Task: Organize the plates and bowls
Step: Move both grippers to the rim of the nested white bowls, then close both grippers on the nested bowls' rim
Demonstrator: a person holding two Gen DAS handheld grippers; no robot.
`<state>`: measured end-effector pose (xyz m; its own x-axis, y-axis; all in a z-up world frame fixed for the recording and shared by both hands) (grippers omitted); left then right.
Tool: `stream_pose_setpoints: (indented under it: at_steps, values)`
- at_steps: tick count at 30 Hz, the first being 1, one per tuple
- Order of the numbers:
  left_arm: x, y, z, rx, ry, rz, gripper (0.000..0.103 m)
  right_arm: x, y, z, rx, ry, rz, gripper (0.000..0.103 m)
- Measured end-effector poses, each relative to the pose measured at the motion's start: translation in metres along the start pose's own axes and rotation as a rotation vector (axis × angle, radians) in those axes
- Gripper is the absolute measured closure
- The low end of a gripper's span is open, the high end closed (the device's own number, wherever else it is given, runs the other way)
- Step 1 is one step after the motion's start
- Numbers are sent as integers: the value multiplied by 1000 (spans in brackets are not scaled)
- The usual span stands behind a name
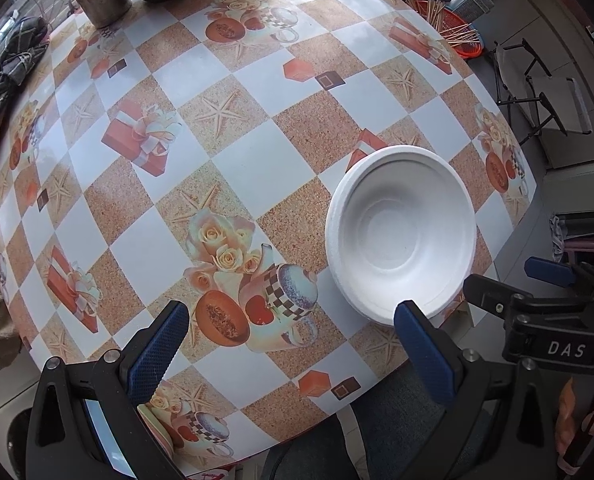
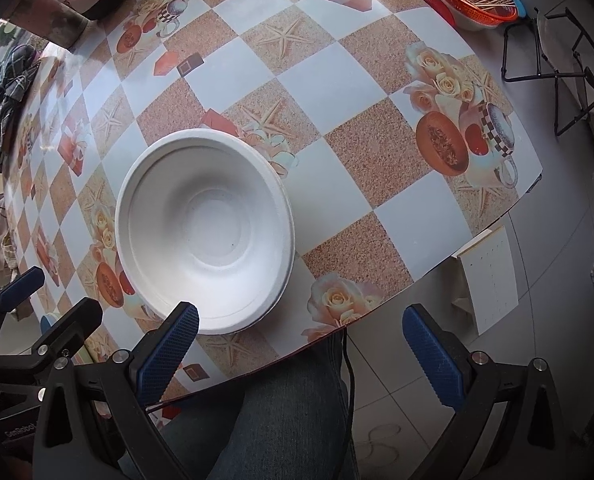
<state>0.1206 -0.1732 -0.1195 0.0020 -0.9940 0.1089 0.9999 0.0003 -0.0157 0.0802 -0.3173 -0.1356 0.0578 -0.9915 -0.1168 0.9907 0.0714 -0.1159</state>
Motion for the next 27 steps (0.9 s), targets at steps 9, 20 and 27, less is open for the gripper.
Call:
stream_pose_setpoints:
  at_steps: [9,20,27]
  values:
    - [5,1,-6,-15,8,1,0,7,-4,-5,-19,-1,-14,0]
    - [11,7,-26,-34,19,49,0,24,-10,-11,-43,-35,-13,0]
    - [16,9,-49,-59,57,39,0,31,1,-22,-52,-55,10,0]
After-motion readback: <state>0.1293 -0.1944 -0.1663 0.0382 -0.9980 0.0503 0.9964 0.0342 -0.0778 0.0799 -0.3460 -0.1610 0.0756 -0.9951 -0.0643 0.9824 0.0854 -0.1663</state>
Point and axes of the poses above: each gripper's, at about its wrist camera, not at the fingertips, and z roughly against the way its jaws point, x to its right, y to its top, the point moved 3 cm from there along -z, roughly the way its jaws point, and after that the axes turned 11 degrees about z, right-handed, at the moved point
